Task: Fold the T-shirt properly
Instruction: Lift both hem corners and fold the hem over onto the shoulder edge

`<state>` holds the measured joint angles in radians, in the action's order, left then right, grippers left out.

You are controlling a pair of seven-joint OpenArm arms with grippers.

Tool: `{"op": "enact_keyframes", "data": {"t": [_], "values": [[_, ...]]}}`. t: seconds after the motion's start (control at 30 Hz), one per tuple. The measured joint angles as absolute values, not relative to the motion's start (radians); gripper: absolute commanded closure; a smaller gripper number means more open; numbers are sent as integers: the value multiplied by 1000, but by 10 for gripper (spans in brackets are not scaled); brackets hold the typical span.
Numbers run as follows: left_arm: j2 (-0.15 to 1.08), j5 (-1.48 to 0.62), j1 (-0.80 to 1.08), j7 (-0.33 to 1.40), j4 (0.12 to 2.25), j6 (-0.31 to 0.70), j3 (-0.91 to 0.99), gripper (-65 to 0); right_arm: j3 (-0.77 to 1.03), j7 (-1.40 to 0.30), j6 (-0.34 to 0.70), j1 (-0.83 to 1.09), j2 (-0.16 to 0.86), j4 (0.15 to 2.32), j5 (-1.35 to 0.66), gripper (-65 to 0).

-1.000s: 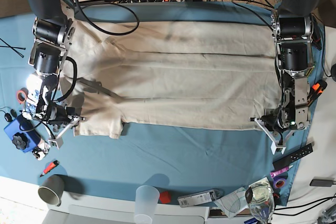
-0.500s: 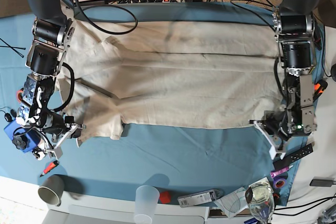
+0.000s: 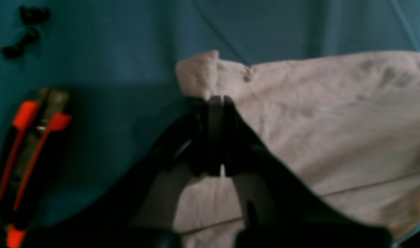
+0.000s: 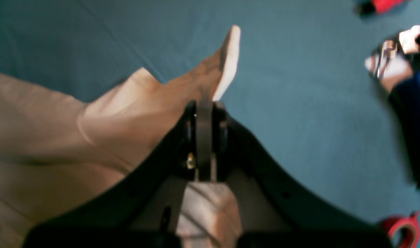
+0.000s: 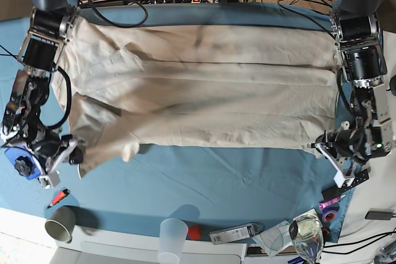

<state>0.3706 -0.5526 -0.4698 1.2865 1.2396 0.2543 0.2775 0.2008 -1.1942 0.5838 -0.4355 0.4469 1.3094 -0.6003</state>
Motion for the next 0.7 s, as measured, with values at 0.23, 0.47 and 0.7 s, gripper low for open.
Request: {"op": "enact_keyframes", "data": {"t": [0.23,0.47,0.7], "values": [[371,-685,-413,1321,1240,335,363,0,308,-1221,611,-355,448,1394,-672,0],[392,-716,-327,1339,1282,338,365,0,417,-1257,659,-274,447,1429,-781,0],[419,-729,-271,1335,1405,361,367,0,461,-1304,678,-252,446,1429,-830,0]]}}
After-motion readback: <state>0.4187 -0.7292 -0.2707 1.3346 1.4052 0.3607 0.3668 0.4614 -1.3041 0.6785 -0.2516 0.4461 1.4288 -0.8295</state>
